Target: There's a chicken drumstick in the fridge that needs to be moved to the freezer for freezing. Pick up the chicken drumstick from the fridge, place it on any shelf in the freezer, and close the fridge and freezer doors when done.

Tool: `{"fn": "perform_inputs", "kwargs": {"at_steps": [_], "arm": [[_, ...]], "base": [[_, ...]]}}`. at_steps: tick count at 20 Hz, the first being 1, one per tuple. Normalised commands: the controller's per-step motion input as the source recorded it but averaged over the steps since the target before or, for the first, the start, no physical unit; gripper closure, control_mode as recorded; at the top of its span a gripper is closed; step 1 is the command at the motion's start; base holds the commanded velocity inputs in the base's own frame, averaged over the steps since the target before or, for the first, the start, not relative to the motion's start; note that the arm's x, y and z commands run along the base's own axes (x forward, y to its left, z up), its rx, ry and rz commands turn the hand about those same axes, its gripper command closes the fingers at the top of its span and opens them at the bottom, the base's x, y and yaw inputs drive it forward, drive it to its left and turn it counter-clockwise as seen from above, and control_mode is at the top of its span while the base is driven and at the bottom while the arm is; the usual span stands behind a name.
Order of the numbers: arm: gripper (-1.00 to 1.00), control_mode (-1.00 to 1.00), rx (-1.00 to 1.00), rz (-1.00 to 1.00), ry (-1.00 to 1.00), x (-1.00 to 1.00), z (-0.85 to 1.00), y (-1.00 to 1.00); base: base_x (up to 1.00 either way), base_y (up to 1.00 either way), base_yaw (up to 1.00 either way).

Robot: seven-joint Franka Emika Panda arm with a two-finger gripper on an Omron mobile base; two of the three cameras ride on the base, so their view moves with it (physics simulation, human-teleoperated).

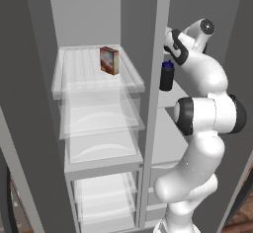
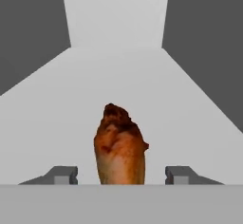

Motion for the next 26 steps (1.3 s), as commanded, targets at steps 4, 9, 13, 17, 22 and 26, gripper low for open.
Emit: {"fn": "perform_inputs", "kwargs": {"at_steps": [4, 9, 13, 17, 22, 26], "arm": [[-1.0, -1.0, 0.0, 0.0, 0.0, 0.5, 0.0, 0.0], [-1.0, -1.0, 0.0, 0.0, 0.0, 0.09, 0.0, 0.01], [-1.0, -1.0, 0.0, 0.0, 0.0, -0.48, 0.01, -0.12], [-1.0, -1.0, 0.0, 0.0, 0.0, -0.92, 0.0, 0.01], [-1.0, -1.0, 0.0, 0.0, -0.09, -1.0, 0.0, 0.38], [-1.0, -1.0, 0.0, 0.0, -0.15, -1.0, 0.0, 0.49]], "base": [[0.0, 0.0, 0.0], [0.0, 0.0, 0.0], [0.0, 0.0, 0.0], [0.0, 0.0, 0.0], [0.0, 0.0, 0.0], [0.0, 0.0, 0.0]]}}
